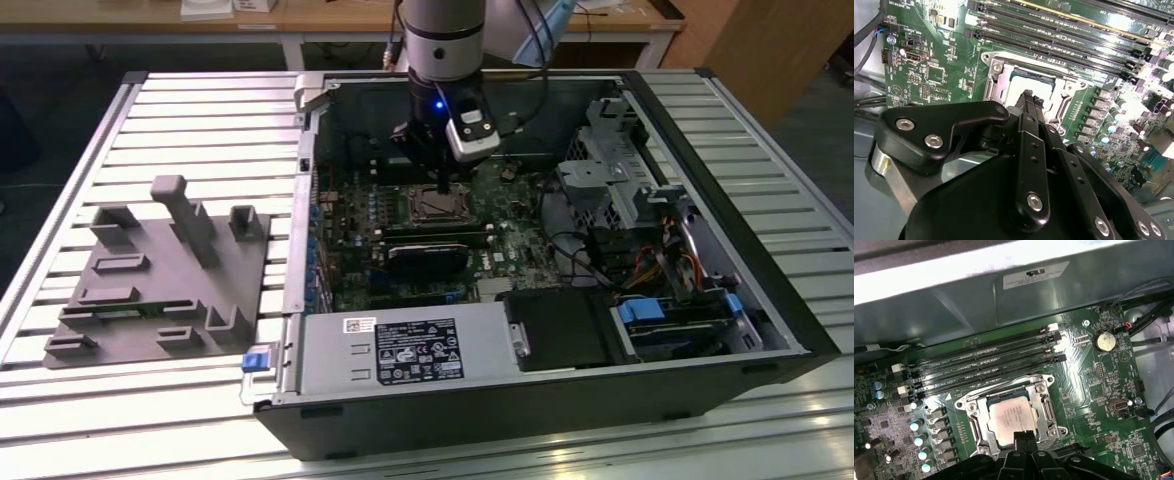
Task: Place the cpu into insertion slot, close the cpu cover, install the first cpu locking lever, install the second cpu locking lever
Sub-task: 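Install the second cpu locking lever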
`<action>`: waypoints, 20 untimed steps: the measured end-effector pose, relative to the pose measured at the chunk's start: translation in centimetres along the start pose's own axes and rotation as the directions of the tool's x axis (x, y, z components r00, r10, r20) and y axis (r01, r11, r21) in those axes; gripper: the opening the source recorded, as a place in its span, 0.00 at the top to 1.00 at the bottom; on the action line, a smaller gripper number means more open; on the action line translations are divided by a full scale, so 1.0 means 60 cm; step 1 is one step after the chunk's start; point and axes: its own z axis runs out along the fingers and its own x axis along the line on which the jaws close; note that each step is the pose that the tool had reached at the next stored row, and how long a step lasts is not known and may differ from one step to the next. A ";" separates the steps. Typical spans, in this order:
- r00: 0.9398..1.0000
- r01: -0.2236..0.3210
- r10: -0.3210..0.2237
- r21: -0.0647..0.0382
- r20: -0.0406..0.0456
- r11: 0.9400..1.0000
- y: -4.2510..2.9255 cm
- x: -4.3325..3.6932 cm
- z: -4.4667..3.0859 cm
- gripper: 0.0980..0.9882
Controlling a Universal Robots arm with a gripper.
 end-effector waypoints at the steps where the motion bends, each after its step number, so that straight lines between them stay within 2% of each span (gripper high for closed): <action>1: 1.000 0.000 0.000 0.000 0.000 1.000 -0.001 0.000 0.000 0.99; 12: 1.000 0.000 0.000 0.000 0.000 1.000 -0.020 -0.006 0.000 0.99; 20: 1.000 0.000 0.000 0.000 0.000 1.000 -0.022 -0.007 -0.011 0.99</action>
